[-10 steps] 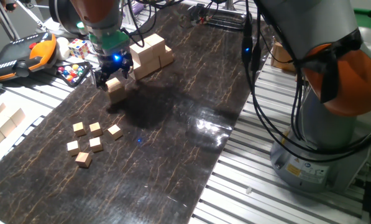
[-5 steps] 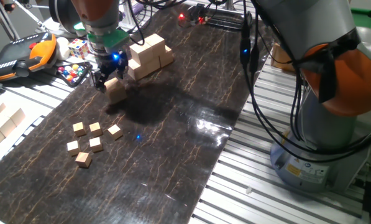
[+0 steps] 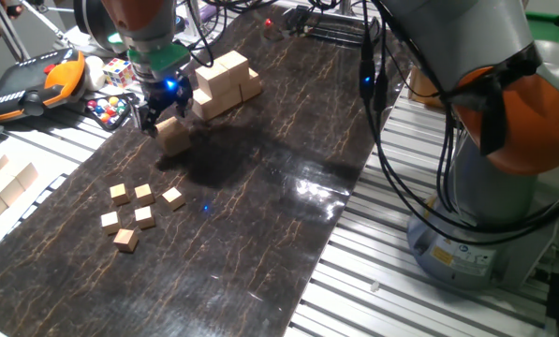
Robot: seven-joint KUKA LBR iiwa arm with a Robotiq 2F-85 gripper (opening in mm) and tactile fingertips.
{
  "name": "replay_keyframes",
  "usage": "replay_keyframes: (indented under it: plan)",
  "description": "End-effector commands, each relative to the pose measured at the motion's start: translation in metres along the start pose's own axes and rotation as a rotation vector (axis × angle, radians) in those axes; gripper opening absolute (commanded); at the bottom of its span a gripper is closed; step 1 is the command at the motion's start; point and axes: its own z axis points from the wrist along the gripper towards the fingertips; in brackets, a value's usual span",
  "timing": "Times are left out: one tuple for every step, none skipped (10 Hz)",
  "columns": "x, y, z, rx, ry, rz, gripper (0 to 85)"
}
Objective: Stack the blocks into a pyramid shape
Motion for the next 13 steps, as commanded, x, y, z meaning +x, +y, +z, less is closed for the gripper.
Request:
replay_keyframes:
  plan:
    - [-0.001, 0.0, 0.003, 0.012, -0.001, 0.079, 85.0]
    - [-0.002, 0.0, 0.004, 0.012, -0.001, 0.092, 85.0]
    - [-0.002, 0.0, 0.004, 0.012, -0.001, 0.096, 85.0]
    - [-0.002, 0.0, 0.005, 0.013, 0.001, 0.099, 85.0]
    - [-0.003, 0.0, 0.007, 0.01, 0.002, 0.099, 85.0]
    - [-0.003, 0.001, 0.011, 0.008, 0.003, 0.087, 85.0]
    - [-0.002, 0.002, 0.013, 0.01, 0.002, 0.085, 85.0]
    - [-0.002, 0.002, 0.014, 0.018, 0.0, 0.081, 85.0]
    - [-0.002, 0.002, 0.016, 0.02, -0.001, 0.086, 85.0]
    - [-0.001, 0.002, 0.02, 0.025, -0.001, 0.094, 85.0]
    - [-0.001, 0.002, 0.024, 0.026, -0.005, 0.108, 85.0]
    - [0.0, 0.002, 0.027, 0.024, -0.008, 0.113, 85.0]
    - [0.001, 0.002, 0.029, 0.024, -0.008, 0.114, 85.0]
